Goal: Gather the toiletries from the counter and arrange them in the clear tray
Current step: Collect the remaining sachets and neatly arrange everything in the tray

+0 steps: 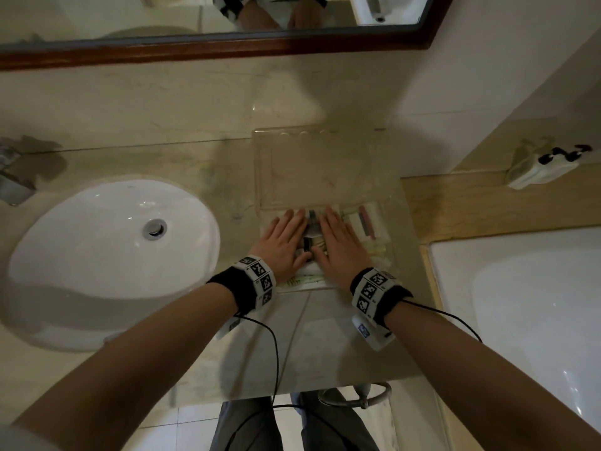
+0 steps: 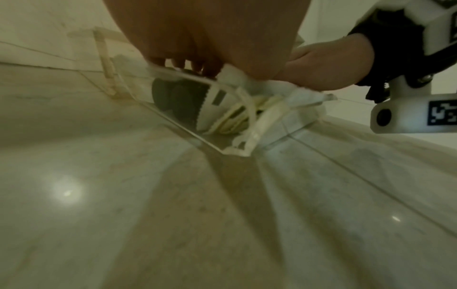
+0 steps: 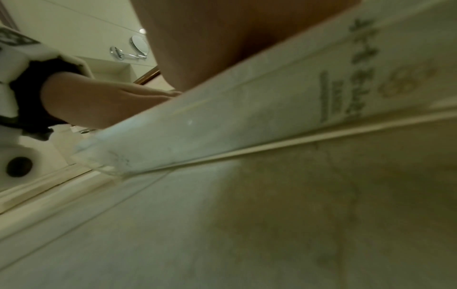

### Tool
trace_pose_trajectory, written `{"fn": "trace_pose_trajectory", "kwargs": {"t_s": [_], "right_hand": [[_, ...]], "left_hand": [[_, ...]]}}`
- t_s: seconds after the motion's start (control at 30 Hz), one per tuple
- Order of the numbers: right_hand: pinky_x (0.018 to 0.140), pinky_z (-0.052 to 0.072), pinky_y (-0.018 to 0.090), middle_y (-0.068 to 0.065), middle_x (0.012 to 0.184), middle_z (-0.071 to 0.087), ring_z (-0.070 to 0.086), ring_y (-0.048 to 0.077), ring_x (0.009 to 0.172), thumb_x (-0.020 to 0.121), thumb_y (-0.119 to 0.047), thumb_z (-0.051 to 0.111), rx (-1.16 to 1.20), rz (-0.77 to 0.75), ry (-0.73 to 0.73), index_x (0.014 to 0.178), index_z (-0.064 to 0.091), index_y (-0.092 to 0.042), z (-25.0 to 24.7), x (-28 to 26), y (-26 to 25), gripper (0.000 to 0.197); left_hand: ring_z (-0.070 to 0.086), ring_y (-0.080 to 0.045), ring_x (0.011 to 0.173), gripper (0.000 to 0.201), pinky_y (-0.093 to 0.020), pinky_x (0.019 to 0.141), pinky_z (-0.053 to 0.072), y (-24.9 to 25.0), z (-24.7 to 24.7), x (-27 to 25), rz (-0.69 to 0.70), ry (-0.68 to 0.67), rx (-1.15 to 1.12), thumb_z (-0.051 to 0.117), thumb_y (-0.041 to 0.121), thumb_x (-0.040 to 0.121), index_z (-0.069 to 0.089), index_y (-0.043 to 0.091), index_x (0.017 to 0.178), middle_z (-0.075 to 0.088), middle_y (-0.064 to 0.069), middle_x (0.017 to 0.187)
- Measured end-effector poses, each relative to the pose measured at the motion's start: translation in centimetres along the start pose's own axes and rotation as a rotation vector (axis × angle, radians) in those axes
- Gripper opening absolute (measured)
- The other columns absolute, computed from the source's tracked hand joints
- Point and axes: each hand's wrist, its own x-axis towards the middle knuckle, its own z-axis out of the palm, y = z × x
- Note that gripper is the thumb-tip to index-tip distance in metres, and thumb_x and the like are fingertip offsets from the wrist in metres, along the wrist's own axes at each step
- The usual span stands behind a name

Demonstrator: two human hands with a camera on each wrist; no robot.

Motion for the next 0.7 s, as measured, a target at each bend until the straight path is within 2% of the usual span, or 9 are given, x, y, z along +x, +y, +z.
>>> {"fn": "trace_pose_trajectory", "kwargs": {"t_s": [0.07, 0.2, 0.37, 0.53, 0.63, 0.7], "right_hand": [[0.118, -0.005, 0.030, 0.004, 0.157, -0.012, -0.010, 0.014, 0.145, 0.097, -0.043, 0.028, -0.016, 0.006, 0.001, 0.147, -0.008, -0.012, 0.2, 0.0, 0.0, 0.069], [0.119, -0.006, 0.031, 0.004, 0.158, -0.012, -0.010, 0.013, 0.145, 0.096, -0.045, 0.025, -0.035, 0.018, -0.012, 0.147, -0.007, -0.012, 0.4, 0.2, 0.0, 0.069], [0.119, -0.006, 0.031, 0.003, 0.157, -0.014, -0.012, 0.013, 0.145, 0.096, -0.046, 0.022, -0.062, 0.025, -0.026, 0.147, -0.007, -0.012, 0.4, 0.4, -0.1, 0.068], [0.119, -0.004, 0.032, 0.002, 0.157, -0.014, -0.012, 0.013, 0.145, 0.097, -0.043, 0.021, -0.013, 0.027, -0.063, 0.147, -0.007, -0.012, 0.0, 0.4, 0.0, 0.065], [0.119, 0.002, 0.033, 0.001, 0.158, -0.005, -0.003, 0.014, 0.146, 0.100, -0.035, 0.022, 0.126, 0.019, -0.082, 0.148, 0.003, -0.012, -1.1, 0.6, 0.2, 0.057], [0.118, 0.001, 0.029, 0.002, 0.158, 0.007, 0.007, 0.015, 0.146, 0.100, -0.030, 0.022, 0.232, -0.007, -0.005, 0.148, 0.013, -0.011, -1.6, 0.5, 0.8, 0.052]], "left_hand": [[-0.009, -0.020, 0.148, 0.075, -0.037, 0.120, -0.003, 0.0, -0.1, 0.0, 0.001, 0.011, 0.002, 0.015, 0.056, 0.092, -0.001, 0.011, 0.150, -0.009, -0.002, 0.160], [-0.007, -0.019, 0.148, 0.089, -0.035, 0.119, -0.005, -0.1, 0.0, 0.2, 0.004, 0.019, 0.006, -0.007, 0.061, 0.077, 0.001, 0.011, 0.150, -0.007, -0.002, 0.160], [-0.009, -0.019, 0.147, 0.087, -0.032, 0.116, -0.009, -0.2, 0.3, 0.2, -0.004, 0.031, -0.008, -0.005, 0.062, 0.078, -0.002, 0.013, 0.150, -0.010, -0.002, 0.159], [-0.013, -0.017, 0.147, 0.092, -0.032, 0.117, -0.009, -0.1, 0.2, 0.0, -0.007, 0.013, -0.017, -0.007, 0.069, 0.076, -0.008, 0.013, 0.149, -0.018, 0.001, 0.157], [-0.014, -0.018, 0.147, 0.092, -0.035, 0.119, -0.006, -0.1, 0.0, 0.1, -0.018, -0.021, -0.033, -0.009, 0.065, 0.073, -0.008, 0.014, 0.149, -0.017, -0.001, 0.158], [-0.014, -0.017, 0.147, 0.084, -0.036, 0.120, -0.005, 0.0, -0.3, 0.0, -0.024, -0.034, -0.042, -0.001, 0.065, 0.082, -0.009, 0.015, 0.149, -0.017, -0.001, 0.158]]}}
